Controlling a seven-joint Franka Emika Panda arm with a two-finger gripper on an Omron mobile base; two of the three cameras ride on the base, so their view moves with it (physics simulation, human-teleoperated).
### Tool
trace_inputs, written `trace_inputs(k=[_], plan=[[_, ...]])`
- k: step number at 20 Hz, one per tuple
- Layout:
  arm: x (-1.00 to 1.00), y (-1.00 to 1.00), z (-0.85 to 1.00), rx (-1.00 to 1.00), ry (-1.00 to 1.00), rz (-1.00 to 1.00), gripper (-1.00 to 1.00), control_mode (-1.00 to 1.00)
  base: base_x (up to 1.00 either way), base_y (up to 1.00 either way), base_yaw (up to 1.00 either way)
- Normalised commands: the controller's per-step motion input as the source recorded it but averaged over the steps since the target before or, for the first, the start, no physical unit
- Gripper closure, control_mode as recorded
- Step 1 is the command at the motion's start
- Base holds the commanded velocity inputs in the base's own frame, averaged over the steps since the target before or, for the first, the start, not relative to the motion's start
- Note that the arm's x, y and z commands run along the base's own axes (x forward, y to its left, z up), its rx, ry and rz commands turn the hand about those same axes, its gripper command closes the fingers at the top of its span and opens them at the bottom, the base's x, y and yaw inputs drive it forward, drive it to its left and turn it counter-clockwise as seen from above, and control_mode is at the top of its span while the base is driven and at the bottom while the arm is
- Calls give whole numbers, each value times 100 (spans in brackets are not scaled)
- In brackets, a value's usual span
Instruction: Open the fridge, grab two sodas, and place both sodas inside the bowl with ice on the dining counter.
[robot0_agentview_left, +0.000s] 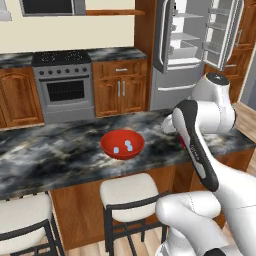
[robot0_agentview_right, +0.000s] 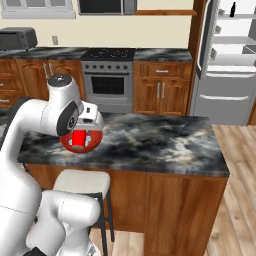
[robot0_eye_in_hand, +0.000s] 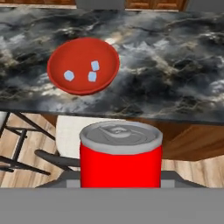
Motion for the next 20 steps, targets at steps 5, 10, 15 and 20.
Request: trace_inputs(k=[5,10,15,20], plan=[[72,94,-37,-11,9,11,100,-100,0,0,0],[51,56,-47,-4,15,10,100,-100,0,0,0],[20,9,-41,-5,11,12,100,-100,0,0,0],[56,1,-10,0,12,0,100,-100,0,0,0]])
